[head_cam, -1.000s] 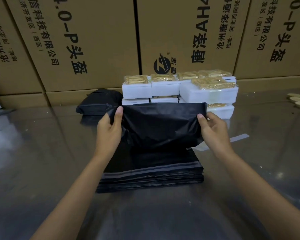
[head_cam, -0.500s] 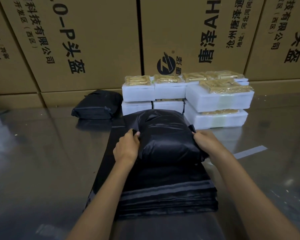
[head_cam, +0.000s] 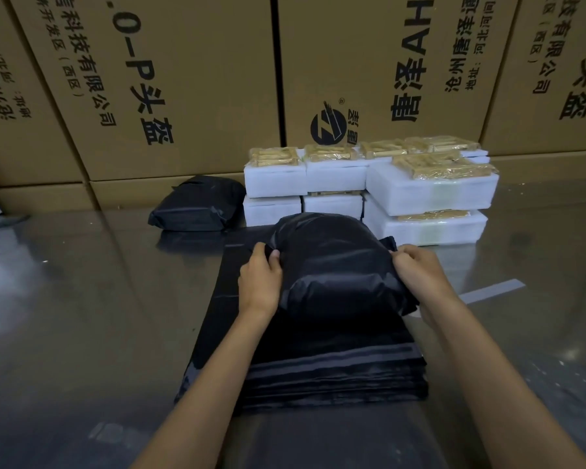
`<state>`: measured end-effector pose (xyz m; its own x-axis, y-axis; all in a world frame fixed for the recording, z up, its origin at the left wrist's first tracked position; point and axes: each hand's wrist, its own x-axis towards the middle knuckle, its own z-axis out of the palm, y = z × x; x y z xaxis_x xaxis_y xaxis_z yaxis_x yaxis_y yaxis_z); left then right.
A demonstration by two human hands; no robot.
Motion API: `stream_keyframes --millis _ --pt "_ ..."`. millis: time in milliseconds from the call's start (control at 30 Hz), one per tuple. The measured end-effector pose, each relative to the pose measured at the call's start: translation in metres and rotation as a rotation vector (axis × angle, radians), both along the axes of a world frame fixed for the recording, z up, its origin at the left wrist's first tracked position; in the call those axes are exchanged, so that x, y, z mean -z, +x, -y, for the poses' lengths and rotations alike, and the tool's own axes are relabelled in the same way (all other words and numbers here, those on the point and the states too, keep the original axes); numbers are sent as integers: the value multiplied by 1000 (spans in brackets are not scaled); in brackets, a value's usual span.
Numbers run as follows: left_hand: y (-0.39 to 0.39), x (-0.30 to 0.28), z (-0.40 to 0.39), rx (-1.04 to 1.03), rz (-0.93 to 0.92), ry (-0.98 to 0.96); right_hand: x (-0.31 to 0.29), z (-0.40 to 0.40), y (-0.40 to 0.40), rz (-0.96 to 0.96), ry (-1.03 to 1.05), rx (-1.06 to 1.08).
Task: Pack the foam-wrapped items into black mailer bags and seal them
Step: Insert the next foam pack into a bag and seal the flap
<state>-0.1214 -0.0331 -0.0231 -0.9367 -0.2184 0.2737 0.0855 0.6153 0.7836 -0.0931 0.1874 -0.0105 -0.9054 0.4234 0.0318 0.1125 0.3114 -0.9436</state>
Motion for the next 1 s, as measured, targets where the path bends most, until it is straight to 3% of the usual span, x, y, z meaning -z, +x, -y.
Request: stream_keyframes --millis 200,300,367,433,500,567,733,1000 --pt "32 -7 21 59 152 60 1 -6 39 46 76 -49" --pt "47 -26 26 -88 -194 -113 -8 -7 49 -175 197 127" --pt "52 -42 15 40 -373 -39 -26 5 48 -387 281 95" --pt "46 -48 -4 225 -279 -85 -39 24 36 -409 380 -107" --pt "29 -44 -20 328 -31 -198 -44 39 16 -184 559 -301" --pt "11 -37 -22 363 152 -165 -42 40 2 51 624 -405" --pt "-3 -19 -12 432 250 187 -31 22 -8 159 176 -524" --pt "-4 -5 -12 488 212 545 -17 18 -9 59 27 -547"
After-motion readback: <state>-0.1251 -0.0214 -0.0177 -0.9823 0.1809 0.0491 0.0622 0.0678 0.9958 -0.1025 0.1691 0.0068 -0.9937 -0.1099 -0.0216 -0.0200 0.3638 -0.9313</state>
